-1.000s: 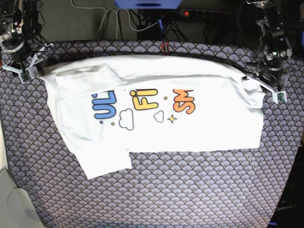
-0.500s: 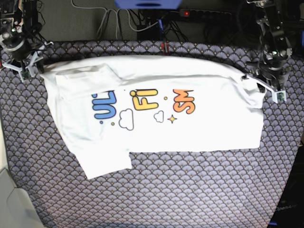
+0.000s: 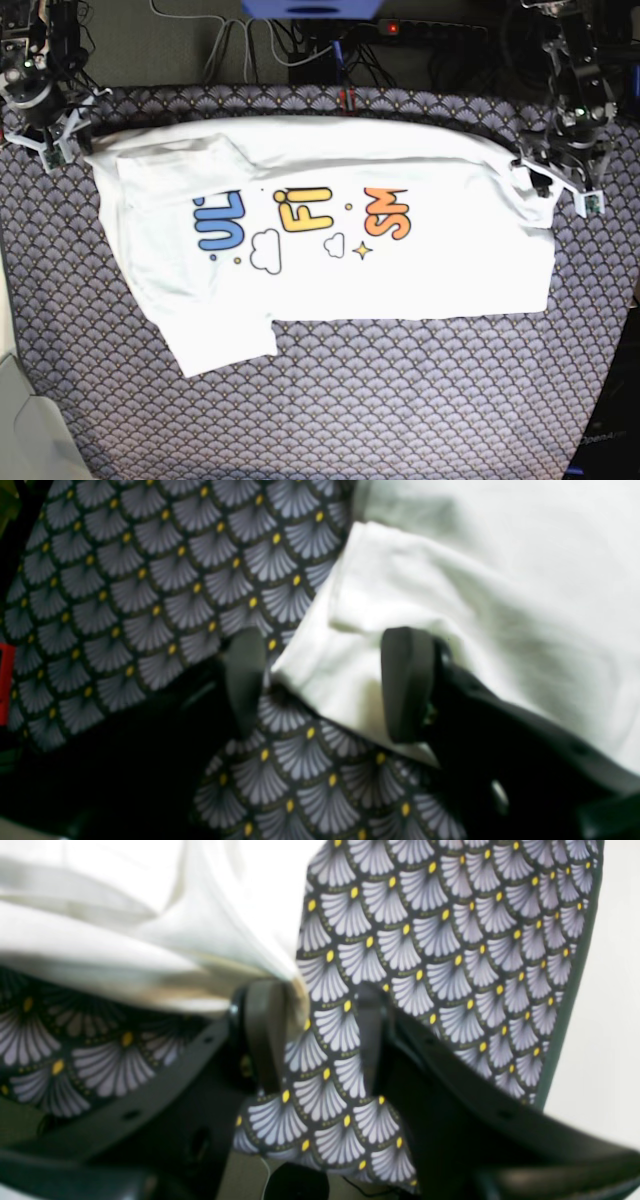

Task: Fold the T-shirt properly
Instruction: 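Adjust the left gripper's grip on the shirt edge near the sleeve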

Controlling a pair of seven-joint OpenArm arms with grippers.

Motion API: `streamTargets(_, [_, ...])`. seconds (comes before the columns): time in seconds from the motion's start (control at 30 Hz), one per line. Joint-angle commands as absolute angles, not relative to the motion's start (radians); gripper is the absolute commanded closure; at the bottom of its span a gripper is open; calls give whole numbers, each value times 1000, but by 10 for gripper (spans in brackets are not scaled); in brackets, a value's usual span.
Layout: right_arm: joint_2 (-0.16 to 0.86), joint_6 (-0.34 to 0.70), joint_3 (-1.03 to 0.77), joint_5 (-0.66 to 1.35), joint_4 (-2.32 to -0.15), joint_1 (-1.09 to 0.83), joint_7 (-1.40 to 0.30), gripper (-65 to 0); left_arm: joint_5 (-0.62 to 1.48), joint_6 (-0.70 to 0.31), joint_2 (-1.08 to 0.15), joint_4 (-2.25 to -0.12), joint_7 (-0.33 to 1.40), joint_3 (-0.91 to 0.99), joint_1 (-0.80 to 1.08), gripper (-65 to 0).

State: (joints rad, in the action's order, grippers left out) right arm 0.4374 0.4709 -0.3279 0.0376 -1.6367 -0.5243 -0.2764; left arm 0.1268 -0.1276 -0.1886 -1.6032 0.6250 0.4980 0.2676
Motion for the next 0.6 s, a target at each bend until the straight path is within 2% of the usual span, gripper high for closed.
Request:
streamTargets(0.0, [458,460,-335,42,-1649,-522,-259,-248,127,-125,-199,-1616,604,504,260,-367])
streamTargets(0.57, [458,460,-335,42,-1649,-522,-259,-248,128,-125,-199,-1540,601,504,254,-366])
